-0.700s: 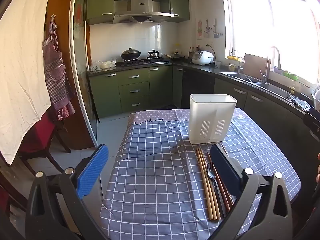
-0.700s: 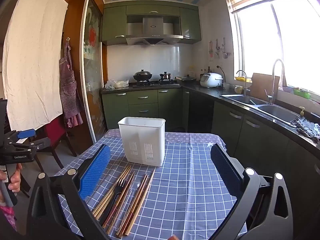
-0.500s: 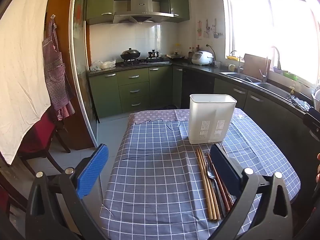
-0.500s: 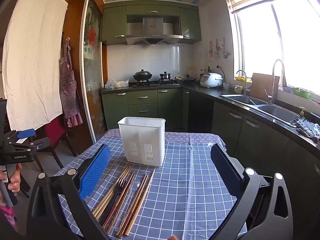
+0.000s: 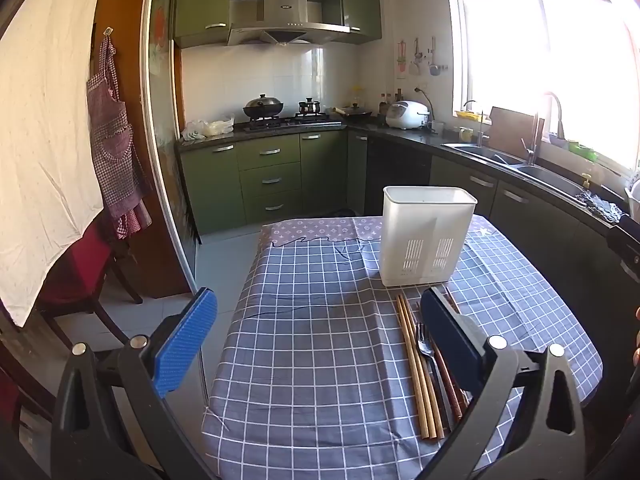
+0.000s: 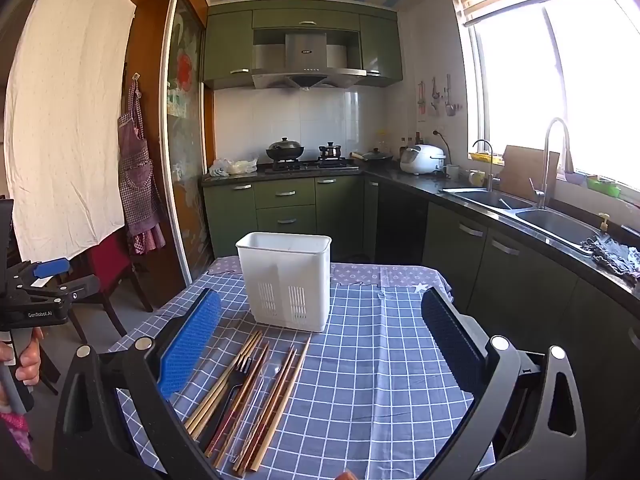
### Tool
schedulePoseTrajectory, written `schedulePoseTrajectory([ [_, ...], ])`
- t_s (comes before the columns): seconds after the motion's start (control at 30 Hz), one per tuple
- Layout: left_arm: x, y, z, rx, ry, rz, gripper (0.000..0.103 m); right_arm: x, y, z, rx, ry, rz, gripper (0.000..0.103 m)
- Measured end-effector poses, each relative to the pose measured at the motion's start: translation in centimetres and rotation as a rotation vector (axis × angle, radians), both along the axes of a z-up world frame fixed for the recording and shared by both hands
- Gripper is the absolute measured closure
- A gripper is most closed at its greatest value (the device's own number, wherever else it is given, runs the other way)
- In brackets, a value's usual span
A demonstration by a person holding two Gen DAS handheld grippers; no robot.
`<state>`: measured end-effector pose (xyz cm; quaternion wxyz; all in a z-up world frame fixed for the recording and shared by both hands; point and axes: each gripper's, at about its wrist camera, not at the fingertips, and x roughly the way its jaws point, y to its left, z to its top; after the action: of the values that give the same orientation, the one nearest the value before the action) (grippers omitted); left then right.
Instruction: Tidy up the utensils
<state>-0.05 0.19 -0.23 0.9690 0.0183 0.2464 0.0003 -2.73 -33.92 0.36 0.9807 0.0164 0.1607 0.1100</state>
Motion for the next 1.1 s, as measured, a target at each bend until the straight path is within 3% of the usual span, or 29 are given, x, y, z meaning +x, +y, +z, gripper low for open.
schedulePoseTrajectory([
  [1.1, -0.39, 0.24, -0.19, 0.002, 0.002, 0.007, 0.006, 0.21, 0.48, -0.39, -0.006, 0.006, 0.0, 0.004],
])
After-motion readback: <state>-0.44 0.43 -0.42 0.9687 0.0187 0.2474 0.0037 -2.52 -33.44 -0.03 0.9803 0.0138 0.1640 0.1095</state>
